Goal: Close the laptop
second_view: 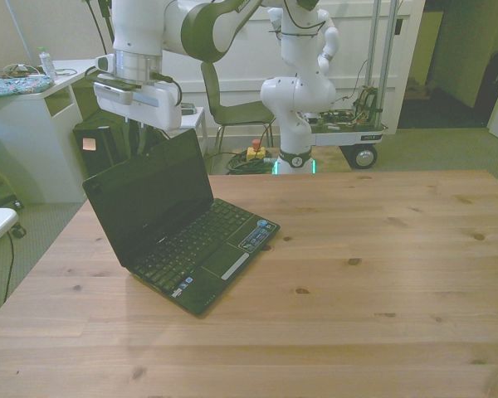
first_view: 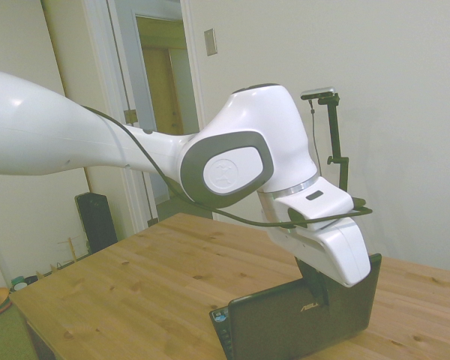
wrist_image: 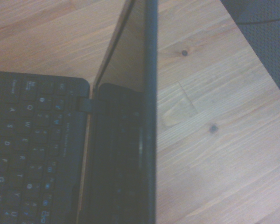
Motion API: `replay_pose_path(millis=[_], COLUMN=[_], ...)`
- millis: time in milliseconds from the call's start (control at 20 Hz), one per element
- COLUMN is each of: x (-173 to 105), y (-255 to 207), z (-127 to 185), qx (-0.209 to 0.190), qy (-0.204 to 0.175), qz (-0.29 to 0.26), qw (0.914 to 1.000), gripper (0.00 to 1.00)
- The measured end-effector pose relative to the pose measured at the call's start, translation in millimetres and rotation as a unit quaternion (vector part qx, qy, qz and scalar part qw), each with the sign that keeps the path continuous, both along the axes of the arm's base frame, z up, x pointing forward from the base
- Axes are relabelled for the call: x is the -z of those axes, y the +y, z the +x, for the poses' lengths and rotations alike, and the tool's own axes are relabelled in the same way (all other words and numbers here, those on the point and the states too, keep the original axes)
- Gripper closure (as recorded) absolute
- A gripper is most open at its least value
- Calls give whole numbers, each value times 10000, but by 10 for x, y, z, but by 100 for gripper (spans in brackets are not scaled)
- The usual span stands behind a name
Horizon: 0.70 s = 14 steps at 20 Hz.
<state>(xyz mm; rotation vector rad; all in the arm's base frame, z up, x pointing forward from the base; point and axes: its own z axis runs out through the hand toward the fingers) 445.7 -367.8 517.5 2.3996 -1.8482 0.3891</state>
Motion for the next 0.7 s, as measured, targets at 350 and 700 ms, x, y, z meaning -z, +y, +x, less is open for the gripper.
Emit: replay_pose_path(millis=[350,700], x=[-19,58], y=[185,294], z=[75,244], qx=[-174,-286], qy=[10,-73], qz=[-136,-228], qw=[9998,9993], gripper=[100,100])
